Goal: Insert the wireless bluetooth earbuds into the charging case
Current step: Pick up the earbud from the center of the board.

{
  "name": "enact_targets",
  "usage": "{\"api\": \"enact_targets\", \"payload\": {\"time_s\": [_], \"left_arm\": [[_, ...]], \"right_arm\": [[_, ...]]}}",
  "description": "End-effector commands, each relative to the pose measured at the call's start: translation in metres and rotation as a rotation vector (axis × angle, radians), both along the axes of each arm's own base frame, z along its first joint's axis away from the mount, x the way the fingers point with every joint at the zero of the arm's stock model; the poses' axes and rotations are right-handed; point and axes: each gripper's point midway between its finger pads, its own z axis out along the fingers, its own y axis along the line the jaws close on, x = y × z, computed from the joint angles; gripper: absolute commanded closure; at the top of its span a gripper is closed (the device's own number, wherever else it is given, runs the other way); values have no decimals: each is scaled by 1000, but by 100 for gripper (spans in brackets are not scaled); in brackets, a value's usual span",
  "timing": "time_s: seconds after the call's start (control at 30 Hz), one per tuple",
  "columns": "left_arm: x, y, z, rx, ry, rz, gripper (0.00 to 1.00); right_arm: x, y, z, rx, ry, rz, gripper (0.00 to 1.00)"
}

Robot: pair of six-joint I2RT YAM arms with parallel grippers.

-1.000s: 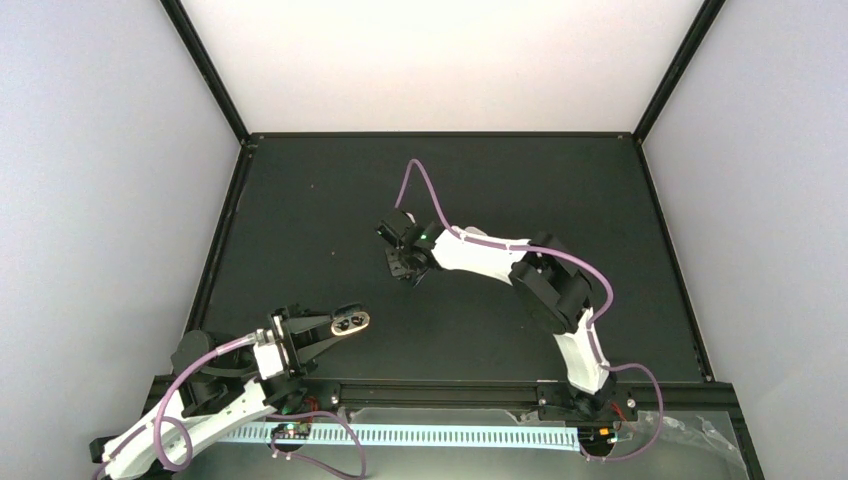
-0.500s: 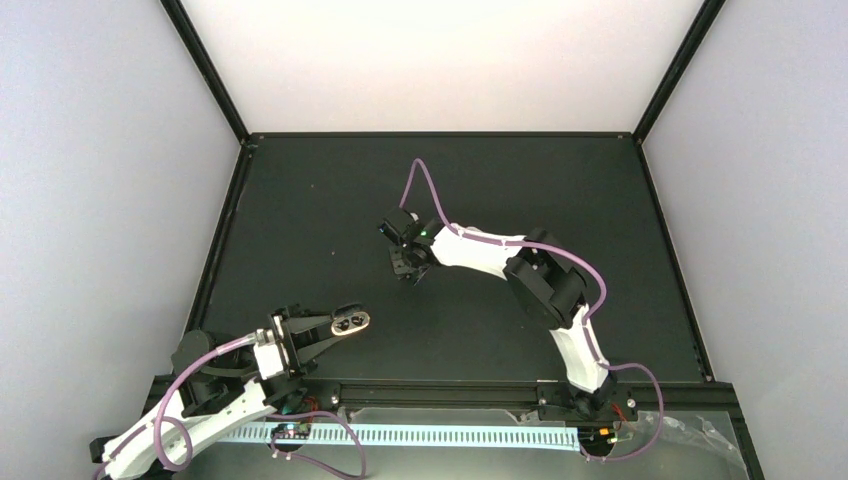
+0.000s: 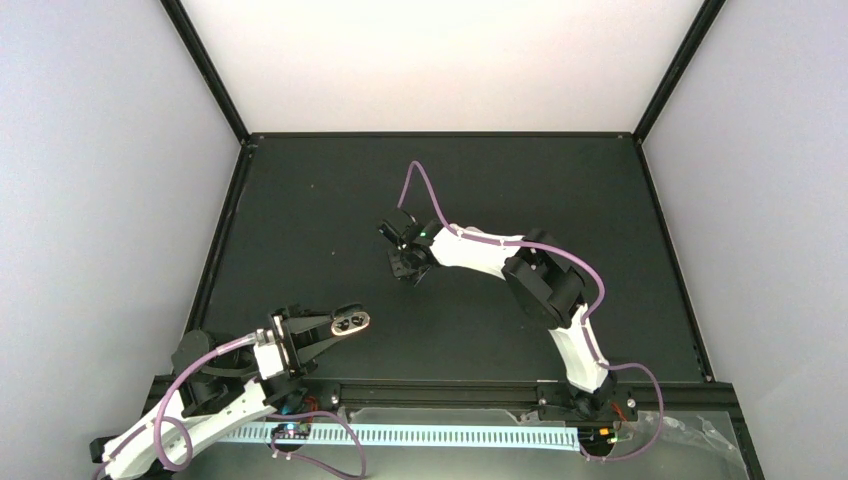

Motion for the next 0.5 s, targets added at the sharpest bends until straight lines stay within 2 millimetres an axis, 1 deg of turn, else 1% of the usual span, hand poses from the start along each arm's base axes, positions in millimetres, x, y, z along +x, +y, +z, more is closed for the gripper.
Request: {"api": "enact_targets", "payload": {"time_s": [0.0, 0.27, 0.47], "left_arm": [[-21, 31, 16, -115, -69, -6, 98], [-20, 31, 16, -116, -69, -4, 98], [-20, 31, 16, -116, -66, -1, 98]], "right_arm": [[-1, 1, -7, -5, 12, 23, 87], [-2, 1, -3, 4, 0, 39, 98], [-2, -4, 5, 14, -29, 37, 99]]}}
